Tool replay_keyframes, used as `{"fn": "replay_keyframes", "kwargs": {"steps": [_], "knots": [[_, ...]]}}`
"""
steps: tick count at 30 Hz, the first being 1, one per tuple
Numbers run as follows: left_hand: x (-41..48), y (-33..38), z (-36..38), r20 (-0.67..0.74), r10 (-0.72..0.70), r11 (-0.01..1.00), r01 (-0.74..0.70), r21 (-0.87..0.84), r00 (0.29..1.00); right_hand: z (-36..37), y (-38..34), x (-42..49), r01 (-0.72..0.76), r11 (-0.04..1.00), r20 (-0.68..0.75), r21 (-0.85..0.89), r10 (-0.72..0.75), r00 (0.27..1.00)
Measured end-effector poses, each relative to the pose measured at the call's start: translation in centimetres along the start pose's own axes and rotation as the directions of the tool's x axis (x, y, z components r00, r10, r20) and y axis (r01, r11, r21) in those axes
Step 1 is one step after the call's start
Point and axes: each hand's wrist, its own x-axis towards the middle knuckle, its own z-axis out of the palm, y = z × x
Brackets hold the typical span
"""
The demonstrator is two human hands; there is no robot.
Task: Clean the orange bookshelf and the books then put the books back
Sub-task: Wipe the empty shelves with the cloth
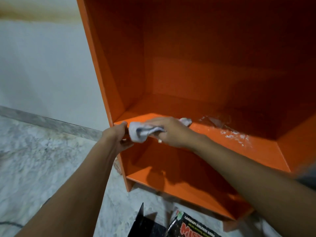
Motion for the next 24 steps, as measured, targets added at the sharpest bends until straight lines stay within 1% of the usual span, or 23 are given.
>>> {"fn": "replay_keyframes", "kwargs": {"steps": [2,3,4,5,6,8,10,11,13,15,17,19,20,22,23,24], "knots": [[-0.2,0.0,-0.3,0.012,0.023,1.0,-0.023,0.02,1.0,1.0,-2.3,-2.0,0.046,0.999,0.157,0.017,-0.048,0.986],[-0.4,0.0,-0.3,0.011,0.031,0.999,-0.031,0.023,0.999,1.3,-3.2,-3.2,0.029,0.999,0.228,0.018,-0.033,0.973],[-0.6,-0.1,-0.5,0.005,0.038,0.999,-0.038,0.02,0.999,1.5,-3.7,-4.2,0.014,1.0,0.26,0.022,-0.019,0.965],[-0.9,-0.2,-0.4,0.013,0.043,0.999,-0.044,0.024,0.999,1.1,-4.3,-5.6,-0.008,0.999,0.238,0.039,-0.002,0.971],[-1.0,-0.3,-0.5,0.01,0.043,0.999,-0.043,0.03,0.999,0.5,-4.4,-6.3,-0.027,0.997,0.17,0.078,0.013,0.985],[-0.9,-0.6,-0.3,-0.001,0.041,0.998,-0.041,0.04,0.999,-1.7,-4.2,-7.6,-0.056,0.986,-0.02,0.159,0.06,0.998],[-0.9,-0.9,0.2,0.004,0.03,0.999,-0.03,0.031,1.0,-4.9,-3.7,-8.2,-0.102,0.982,-0.182,0.16,0.131,0.975],[-1.4,-1.0,0.8,0.008,0.021,0.999,-0.021,0.027,1.0,-6.6,-3.5,-8.4,-0.156,0.973,-0.236,0.167,0.193,0.952],[-2.6,-1.3,2.0,0.046,0.007,1.0,-0.008,0.021,0.999,-10.3,-2.1,-8.5,-0.285,0.929,-0.286,0.237,0.347,0.893],[-3.3,-1.8,3.2,0.077,-0.006,1.0,0.007,-0.006,0.997,-13.6,-0.2,-8.0,-0.4,0.87,-0.341,0.287,0.483,0.806],[-3.3,-2.0,3.8,0.078,-0.006,0.999,0.009,-0.035,0.997,-16.3,1.7,-7.1,-0.426,0.853,-0.435,0.301,0.52,0.735],[-3.1,-1.9,3.9,0.084,-0.017,0.999,0.02,-0.038,0.996,-17.8,3.7,-5.8,-0.421,0.861,-0.484,0.285,0.509,0.712],[-2.9,-1.9,3.7,0.082,-0.019,0.999,0.022,-0.029,0.996,-18.1,4.9,-5.1,-0.434,0.869,-0.498,0.238,0.493,0.713],[-2.3,-2.0,3.6,0.069,-0.025,1.0,0.025,-0.009,0.997,-18.0,7.5,-3.8,-0.481,0.872,-0.528,0.091,0.451,0.719],[-2.1,-2.0,3.7,0.066,-0.029,1.0,0.03,-0.005,0.997,-17.5,9.0,-3.4,-0.505,0.862,-0.52,0.039,0.449,0.726],[-1.8,-2.0,3.7,0.064,-0.034,0.999,0.034,-0.002,0.997,-16.9,10.4,-3.1,-0.53,0.848,-0.482,0.008,0.468,0.741]]}}
